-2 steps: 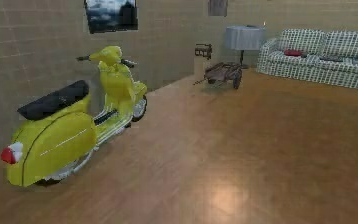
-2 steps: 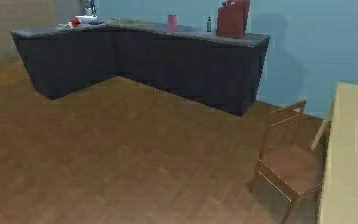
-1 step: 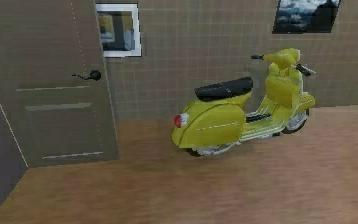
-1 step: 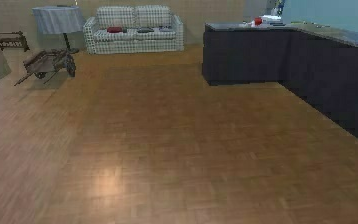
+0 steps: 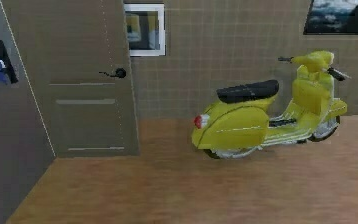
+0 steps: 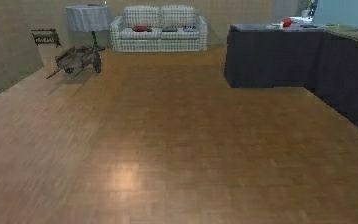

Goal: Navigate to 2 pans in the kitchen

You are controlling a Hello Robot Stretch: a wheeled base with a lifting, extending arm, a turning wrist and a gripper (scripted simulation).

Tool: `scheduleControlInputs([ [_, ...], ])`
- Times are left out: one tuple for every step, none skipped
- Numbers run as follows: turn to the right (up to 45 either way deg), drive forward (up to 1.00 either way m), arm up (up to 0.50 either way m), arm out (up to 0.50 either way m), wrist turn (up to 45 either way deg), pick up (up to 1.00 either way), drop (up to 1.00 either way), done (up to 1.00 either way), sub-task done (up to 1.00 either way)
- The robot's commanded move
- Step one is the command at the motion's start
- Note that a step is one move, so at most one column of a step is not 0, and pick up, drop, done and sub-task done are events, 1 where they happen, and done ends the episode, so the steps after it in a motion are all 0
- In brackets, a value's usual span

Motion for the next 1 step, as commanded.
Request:
scheduleControlInputs([
  [0.0, 0.15, 0.00, 0.00, 0.0, 0.00, 0.00, 0.00, 0.00],
])
